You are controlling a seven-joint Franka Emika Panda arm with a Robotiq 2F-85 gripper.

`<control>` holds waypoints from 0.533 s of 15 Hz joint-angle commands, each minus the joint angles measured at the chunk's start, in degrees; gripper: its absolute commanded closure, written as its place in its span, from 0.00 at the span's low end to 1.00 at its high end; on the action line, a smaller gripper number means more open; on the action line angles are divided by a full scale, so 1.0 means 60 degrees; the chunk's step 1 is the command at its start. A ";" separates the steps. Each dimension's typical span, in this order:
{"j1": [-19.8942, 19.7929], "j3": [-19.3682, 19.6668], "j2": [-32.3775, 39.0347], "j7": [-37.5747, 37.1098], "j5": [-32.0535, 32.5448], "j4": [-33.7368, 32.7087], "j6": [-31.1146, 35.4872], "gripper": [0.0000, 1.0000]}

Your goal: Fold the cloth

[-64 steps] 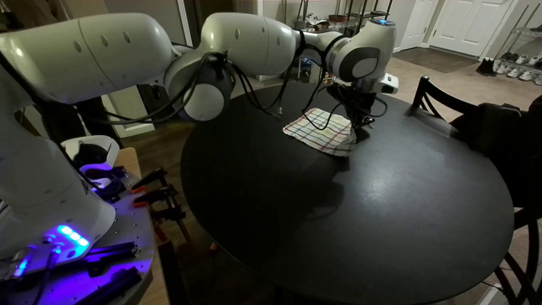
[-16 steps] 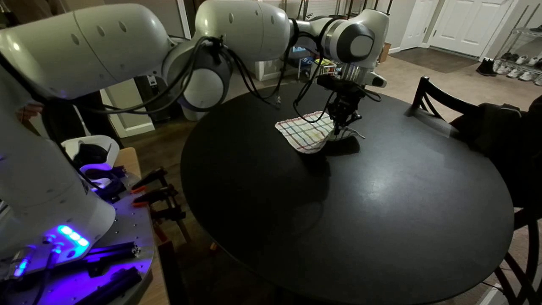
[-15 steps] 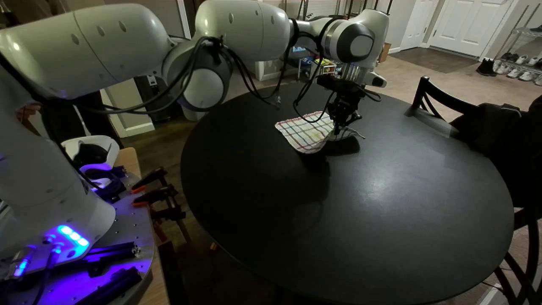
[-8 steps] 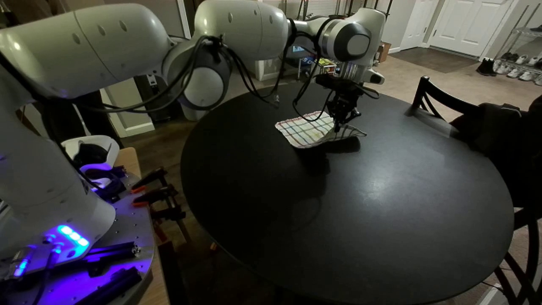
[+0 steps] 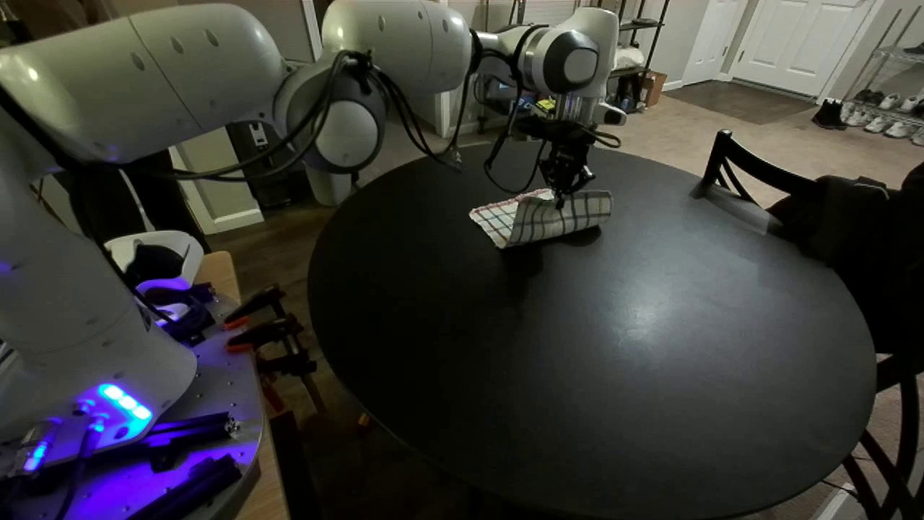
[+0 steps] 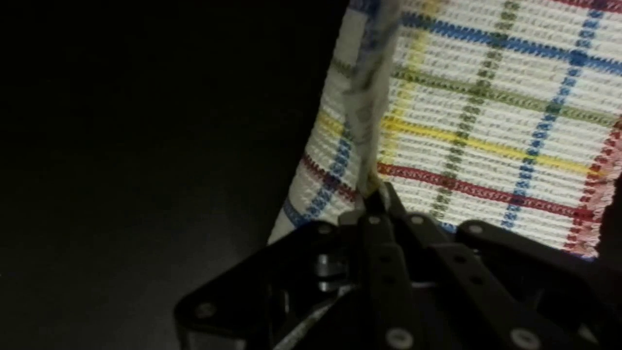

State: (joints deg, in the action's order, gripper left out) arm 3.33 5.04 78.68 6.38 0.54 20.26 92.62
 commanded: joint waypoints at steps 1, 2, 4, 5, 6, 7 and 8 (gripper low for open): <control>0.0382 0.0142 0.0016 -0.0133 0.0150 0.0000 0.0041 0.99; 0.0479 0.0164 0.0024 -0.0108 0.0140 0.0000 0.0025 0.99; 0.0670 0.0176 0.0071 -0.0039 0.0128 0.0000 -0.0005 0.99; 0.0752 0.0190 0.0098 -0.0039 0.0136 0.0001 -0.0023 0.99; 0.0818 0.0186 0.0127 -0.0024 0.0123 0.0001 -0.0048 0.99; 0.0879 0.0191 0.0154 -0.0008 0.0120 0.0002 -0.0064 0.99; 0.0930 0.0191 0.0184 0.0009 0.0112 0.0003 -0.0097 0.99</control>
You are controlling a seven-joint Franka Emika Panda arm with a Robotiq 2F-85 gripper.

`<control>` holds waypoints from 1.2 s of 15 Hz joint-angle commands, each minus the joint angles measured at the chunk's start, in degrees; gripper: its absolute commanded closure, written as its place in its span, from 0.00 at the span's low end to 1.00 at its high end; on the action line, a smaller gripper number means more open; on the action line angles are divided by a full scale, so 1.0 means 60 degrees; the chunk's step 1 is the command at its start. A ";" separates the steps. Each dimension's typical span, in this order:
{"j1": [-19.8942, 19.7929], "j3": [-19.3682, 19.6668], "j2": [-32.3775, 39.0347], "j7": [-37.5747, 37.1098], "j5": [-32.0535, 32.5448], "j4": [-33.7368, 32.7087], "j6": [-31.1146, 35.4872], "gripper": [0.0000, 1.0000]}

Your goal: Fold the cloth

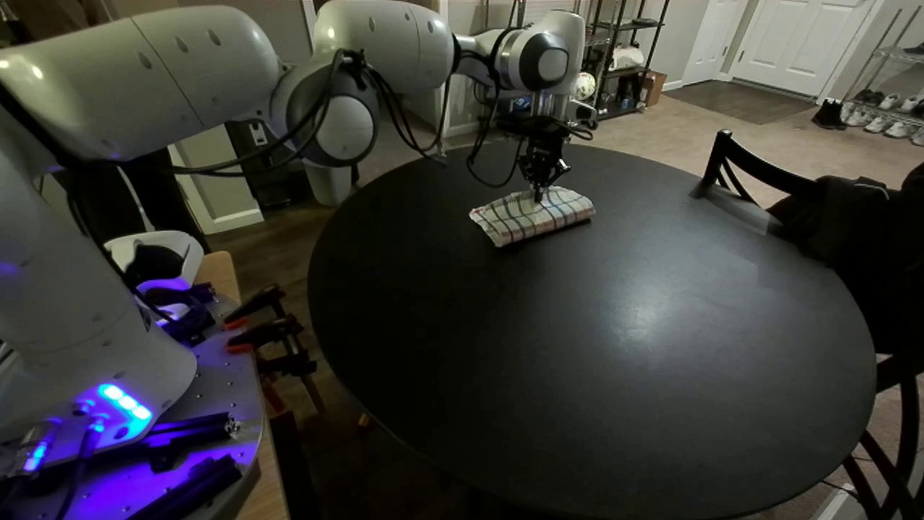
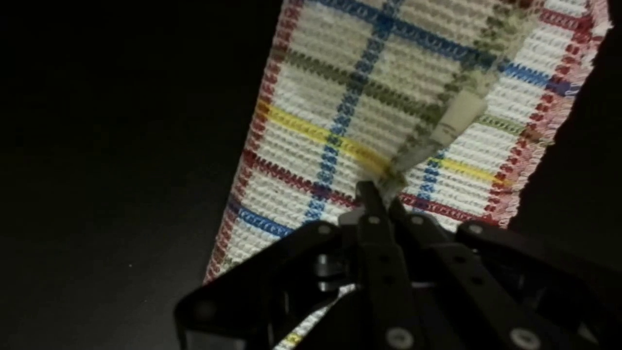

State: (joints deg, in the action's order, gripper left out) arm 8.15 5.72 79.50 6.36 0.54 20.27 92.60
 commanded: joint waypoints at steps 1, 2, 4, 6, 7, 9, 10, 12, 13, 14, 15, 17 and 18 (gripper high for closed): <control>0.0175 0.0090 0.0076 0.0026 0.0110 0.0002 -0.0120 0.99; 0.0176 -0.0173 0.0018 -0.0008 0.0368 0.0147 -0.0070 0.99; 0.0251 -0.0215 0.0054 0.0005 0.0412 0.0181 -0.0055 0.99; 0.0306 -0.0273 0.0087 0.0065 0.0426 0.0186 0.0006 0.99; 0.0341 -0.0284 0.0100 0.0077 0.0433 0.0176 0.0036 0.99; 0.0394 -0.0333 0.0111 0.0100 0.0430 0.0145 0.0114 0.99; 0.0414 -0.0352 0.0112 0.0089 0.0429 0.0135 0.0153 0.99; 0.0451 -0.0359 0.0080 0.0065 0.0442 0.0112 0.0238 0.99; 0.0453 -0.0368 0.0072 0.0069 0.0436 0.0102 0.0294 0.99; 0.0454 -0.0368 0.0061 0.0075 0.0437 0.0098 0.0337 0.99; 0.0450 -0.0367 0.0062 0.0072 0.0437 0.0095 0.0385 0.99; 0.0441 -0.0370 0.0064 0.0083 0.0434 0.0112 0.0430 0.99; 0.0440 -0.0372 0.0068 0.0088 0.0432 0.0120 0.0430 0.99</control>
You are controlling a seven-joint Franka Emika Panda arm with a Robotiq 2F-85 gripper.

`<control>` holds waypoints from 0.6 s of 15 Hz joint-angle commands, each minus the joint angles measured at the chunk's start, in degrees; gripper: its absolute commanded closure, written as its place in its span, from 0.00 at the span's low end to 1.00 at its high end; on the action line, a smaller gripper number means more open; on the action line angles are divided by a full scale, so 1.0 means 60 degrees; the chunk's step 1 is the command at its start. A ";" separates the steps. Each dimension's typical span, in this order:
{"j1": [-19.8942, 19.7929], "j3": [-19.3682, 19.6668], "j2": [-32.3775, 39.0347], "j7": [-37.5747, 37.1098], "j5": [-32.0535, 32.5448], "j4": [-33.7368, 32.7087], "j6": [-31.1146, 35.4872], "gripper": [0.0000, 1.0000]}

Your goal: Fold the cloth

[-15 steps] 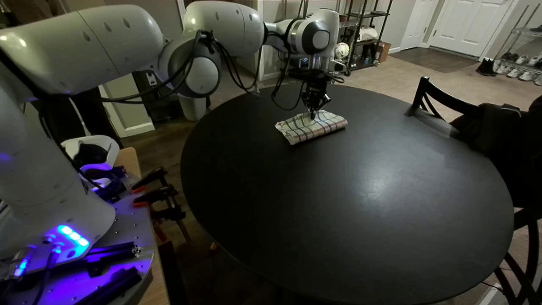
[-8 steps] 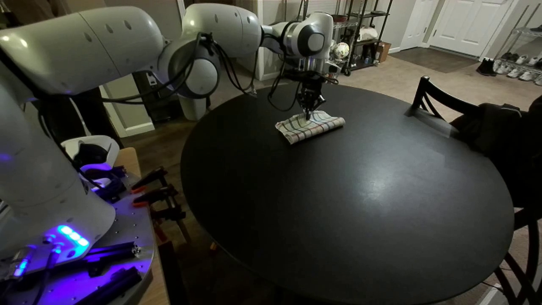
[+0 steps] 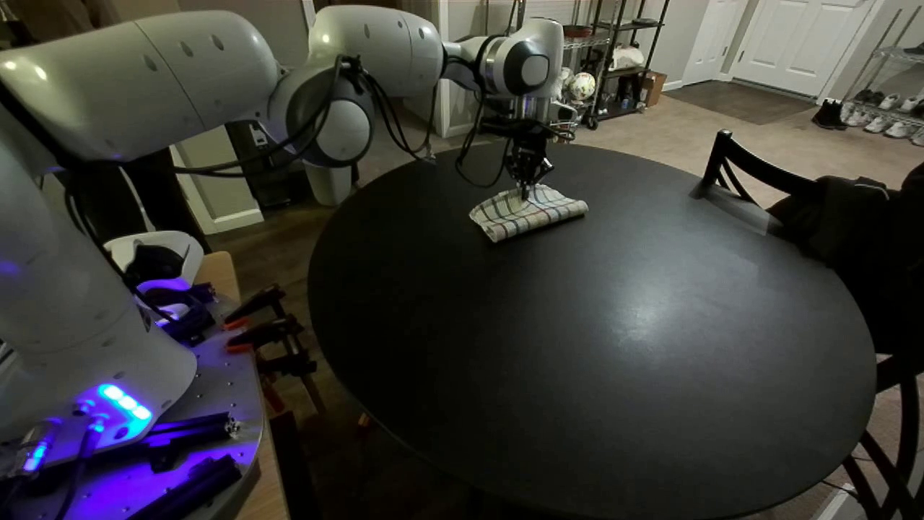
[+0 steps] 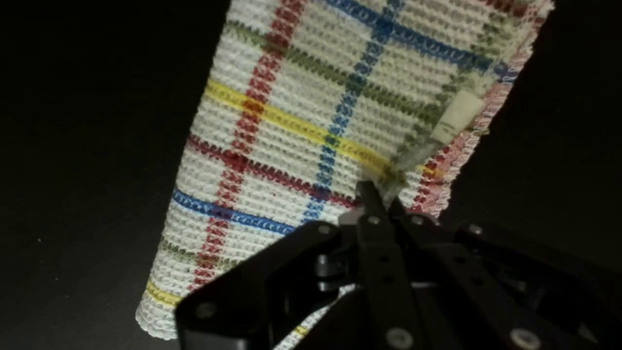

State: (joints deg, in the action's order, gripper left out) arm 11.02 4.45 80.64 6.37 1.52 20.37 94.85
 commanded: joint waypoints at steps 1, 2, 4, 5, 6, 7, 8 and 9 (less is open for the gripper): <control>-0.0040 -0.0167 -0.0118 0.0094 0.0264 0.0110 0.0052 0.99; -0.0040 -0.0169 -0.0115 0.0104 0.0264 0.0114 0.0048 0.99; -0.0045 -0.0177 -0.0112 0.0131 0.0259 0.0117 0.0048 0.99; -0.0049 -0.0186 -0.0113 0.0149 0.0252 0.0118 0.0049 0.99; -0.0048 -0.0195 -0.0117 0.0169 0.0247 0.0119 0.0042 0.99; -0.0060 -0.0221 -0.0121 0.0213 0.0227 0.0122 0.0040 0.99; -0.0110 -0.0222 -0.0128 0.0271 0.0229 0.0125 0.0042 0.99; -0.0143 -0.0228 -0.0132 0.0317 0.0228 0.0128 0.0041 0.99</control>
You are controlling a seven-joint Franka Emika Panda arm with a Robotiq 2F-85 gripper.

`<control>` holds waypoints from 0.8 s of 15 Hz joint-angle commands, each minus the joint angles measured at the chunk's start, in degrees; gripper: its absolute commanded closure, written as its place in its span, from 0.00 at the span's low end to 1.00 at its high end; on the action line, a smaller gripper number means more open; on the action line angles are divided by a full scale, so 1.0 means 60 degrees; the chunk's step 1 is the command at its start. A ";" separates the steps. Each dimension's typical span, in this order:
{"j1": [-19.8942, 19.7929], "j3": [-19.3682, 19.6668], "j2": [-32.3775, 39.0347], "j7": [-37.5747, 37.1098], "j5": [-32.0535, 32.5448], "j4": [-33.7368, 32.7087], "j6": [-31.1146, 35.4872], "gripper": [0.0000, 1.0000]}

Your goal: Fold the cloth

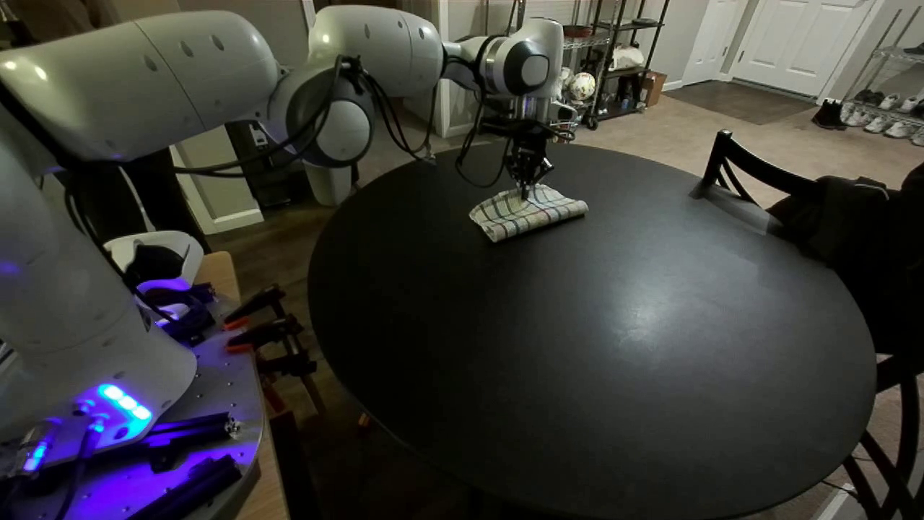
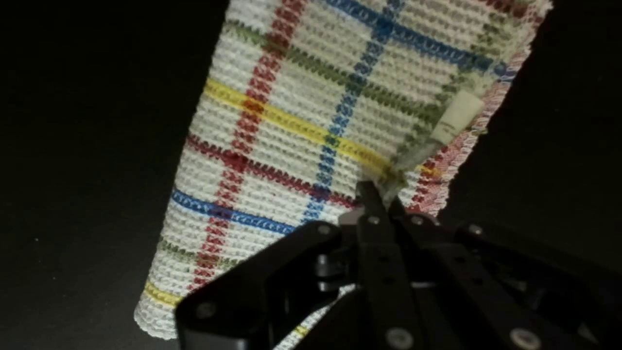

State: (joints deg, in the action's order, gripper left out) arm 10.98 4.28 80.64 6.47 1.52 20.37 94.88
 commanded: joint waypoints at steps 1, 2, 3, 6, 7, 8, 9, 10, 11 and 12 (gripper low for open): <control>-0.0161 -0.0206 -0.0136 0.0328 0.0224 0.0131 0.0030 0.99; -0.0186 -0.0209 -0.0136 0.0351 0.0227 0.0135 0.0029 0.99; -0.0210 -0.0214 -0.0138 0.0363 0.0226 0.0136 0.0028 0.99; -0.0241 -0.0228 -0.0137 0.0380 0.0225 0.0137 0.0029 0.99; -0.0245 -0.0233 -0.0137 0.0385 0.0226 0.0137 0.0029 0.99; -0.0247 -0.0239 -0.0132 0.0392 0.0226 0.0140 0.0027 0.99; -0.0245 -0.0242 -0.0130 0.0399 0.0226 0.0141 0.0027 0.99; -0.0241 -0.0251 -0.0126 0.0408 0.0222 0.0143 0.0028 0.99; -0.0231 -0.0273 -0.0124 0.0436 0.0211 0.0145 0.0026 0.99; -0.0219 -0.0280 -0.0122 0.0455 0.0214 0.0147 0.0025 0.99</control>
State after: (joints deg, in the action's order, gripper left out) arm 10.00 3.78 80.64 6.96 1.52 20.37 94.88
